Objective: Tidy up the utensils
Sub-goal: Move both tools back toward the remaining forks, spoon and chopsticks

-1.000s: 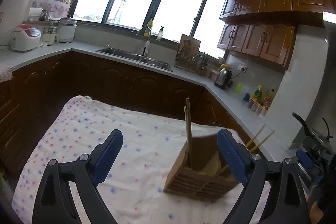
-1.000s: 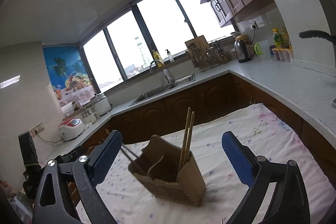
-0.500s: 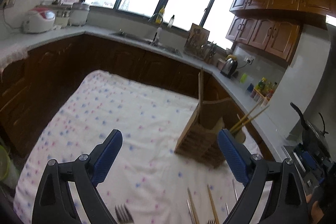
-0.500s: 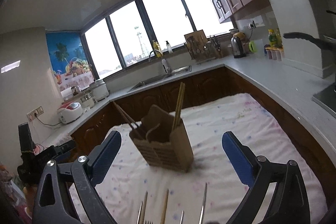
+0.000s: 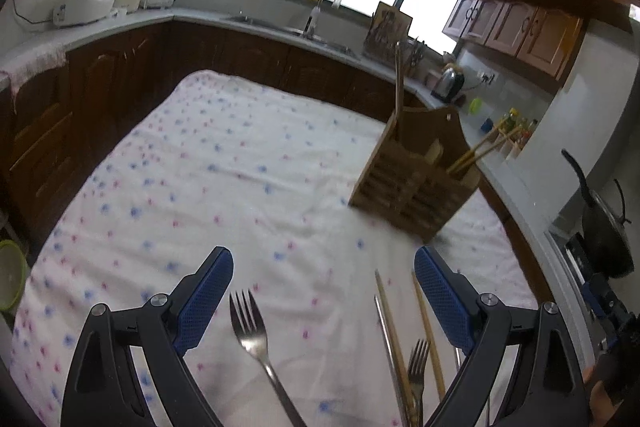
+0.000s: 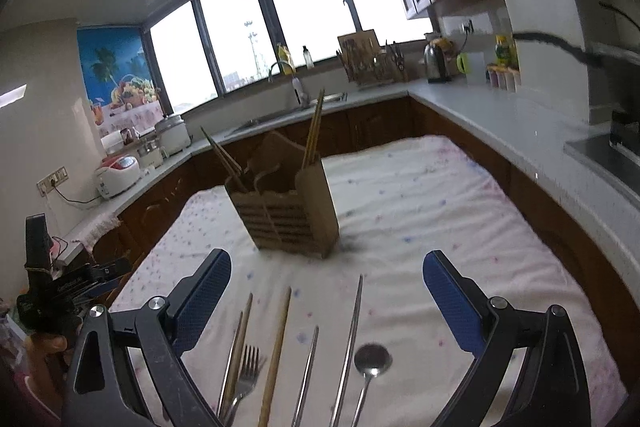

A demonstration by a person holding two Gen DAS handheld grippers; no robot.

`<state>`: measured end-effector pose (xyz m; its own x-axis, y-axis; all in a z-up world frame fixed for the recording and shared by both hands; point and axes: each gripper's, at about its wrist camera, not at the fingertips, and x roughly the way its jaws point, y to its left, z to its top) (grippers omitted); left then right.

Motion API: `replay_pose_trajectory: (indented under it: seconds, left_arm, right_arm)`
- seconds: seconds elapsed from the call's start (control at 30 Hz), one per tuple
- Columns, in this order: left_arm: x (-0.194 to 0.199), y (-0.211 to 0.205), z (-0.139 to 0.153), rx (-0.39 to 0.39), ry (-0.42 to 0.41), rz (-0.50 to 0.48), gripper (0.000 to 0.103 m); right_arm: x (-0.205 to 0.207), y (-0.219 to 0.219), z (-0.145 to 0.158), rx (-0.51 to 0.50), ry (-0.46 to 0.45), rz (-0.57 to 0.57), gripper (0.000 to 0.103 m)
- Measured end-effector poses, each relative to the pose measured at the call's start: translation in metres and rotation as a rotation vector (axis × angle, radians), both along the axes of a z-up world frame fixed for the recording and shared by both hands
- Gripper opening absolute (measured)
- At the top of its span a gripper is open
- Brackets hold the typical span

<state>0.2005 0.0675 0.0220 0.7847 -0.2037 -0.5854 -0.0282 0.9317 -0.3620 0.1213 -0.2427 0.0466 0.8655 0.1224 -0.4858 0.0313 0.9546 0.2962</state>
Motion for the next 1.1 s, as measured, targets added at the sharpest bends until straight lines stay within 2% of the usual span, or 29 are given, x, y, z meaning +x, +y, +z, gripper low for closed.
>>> replay_pose_trajectory:
  seconds: [0.33,0.93,1.03,1.1]
  left_arm:
    - [-0.002,-0.011,0.003,0.026,0.047,-0.026,0.092]
    - [0.038,-0.05,-0.016,0.098,0.132,-0.113,0.089]
    - [0.048,-0.059,-0.02,0.107,0.154,-0.143,0.082]
    - [0.055,-0.064,-0.023,0.11,0.168,-0.162,0.076]
  right_arm:
    - [-0.001,0.001,-0.015,0.0,0.046,0.01,0.098]
    - [0.026,0.001,-0.042,-0.011,0.156,0.027,0.097]
    - [0.035,0.001,-0.048,-0.012,0.184,0.036,0.089]
    - [0.042,0.002,-0.052,-0.007,0.206,0.044,0.079]
